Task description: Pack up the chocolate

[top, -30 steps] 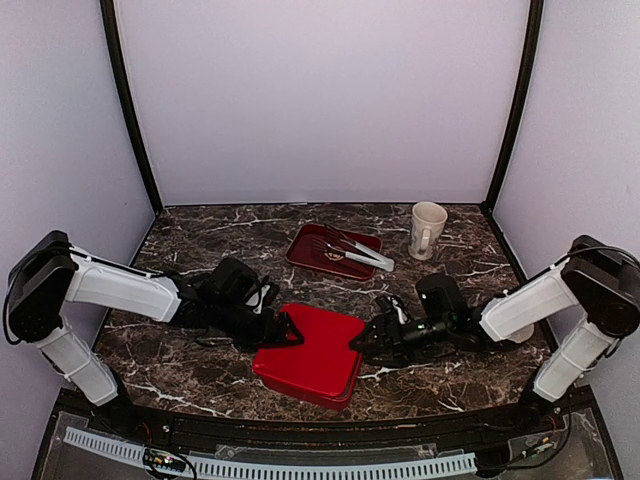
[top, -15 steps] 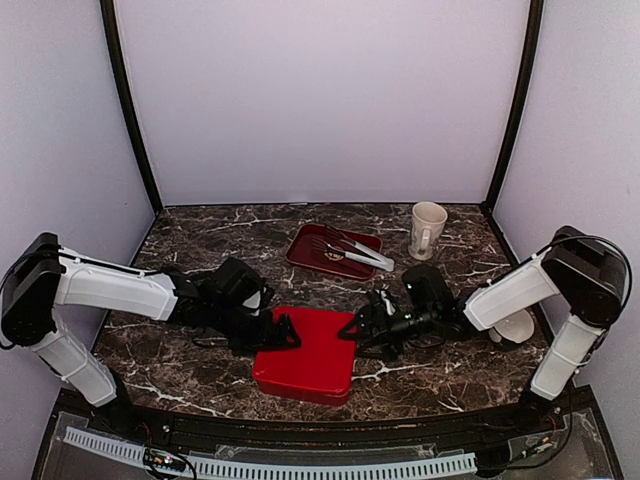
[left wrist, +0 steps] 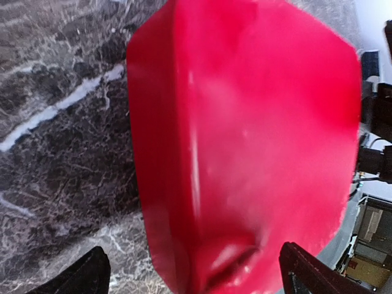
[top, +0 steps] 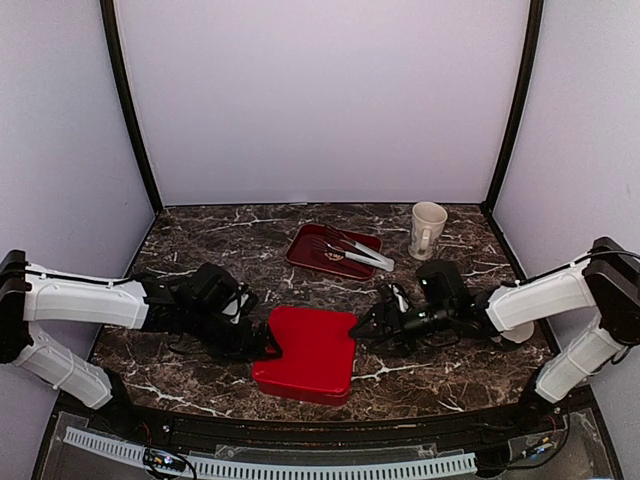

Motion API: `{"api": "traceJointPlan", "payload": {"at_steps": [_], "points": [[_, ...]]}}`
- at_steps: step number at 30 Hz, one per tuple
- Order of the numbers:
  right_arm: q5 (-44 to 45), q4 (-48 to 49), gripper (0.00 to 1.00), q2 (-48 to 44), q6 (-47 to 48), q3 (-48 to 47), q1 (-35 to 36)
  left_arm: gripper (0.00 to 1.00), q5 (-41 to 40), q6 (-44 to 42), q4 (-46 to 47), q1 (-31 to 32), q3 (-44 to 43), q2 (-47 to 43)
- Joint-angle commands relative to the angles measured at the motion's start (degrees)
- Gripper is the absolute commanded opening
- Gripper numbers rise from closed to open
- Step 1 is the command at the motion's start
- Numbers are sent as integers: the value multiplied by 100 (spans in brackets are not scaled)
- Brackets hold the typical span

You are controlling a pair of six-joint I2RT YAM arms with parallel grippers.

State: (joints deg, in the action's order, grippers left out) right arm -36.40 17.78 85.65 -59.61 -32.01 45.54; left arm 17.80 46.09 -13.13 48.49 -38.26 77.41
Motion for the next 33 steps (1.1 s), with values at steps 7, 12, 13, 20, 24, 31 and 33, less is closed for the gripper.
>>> {"api": "traceJointPlan", "payload": {"at_steps": [7,12,13,20,24,31,33], "points": [[-110,126,81,-329,-298,249,-73,59,459,-461,96,-613,276,-678],[-191,557,77,78,-550,105,-34,46,403,-523,20,-603,23,-228],[-205,559,77,167,-537,44,-22,43,429,-528,39,-589,-7,-159],[-283,714,75,707,-569,-310,102,20,473,-545,216,-113,-95,388],[-311,768,73,924,-571,-435,145,8,408,-409,258,21,-72,597],[-292,744,60,1196,-546,-648,200,5,315,-359,127,98,-134,710],[-237,608,55,1216,-486,-628,205,4,303,-356,99,99,-145,731]]}}
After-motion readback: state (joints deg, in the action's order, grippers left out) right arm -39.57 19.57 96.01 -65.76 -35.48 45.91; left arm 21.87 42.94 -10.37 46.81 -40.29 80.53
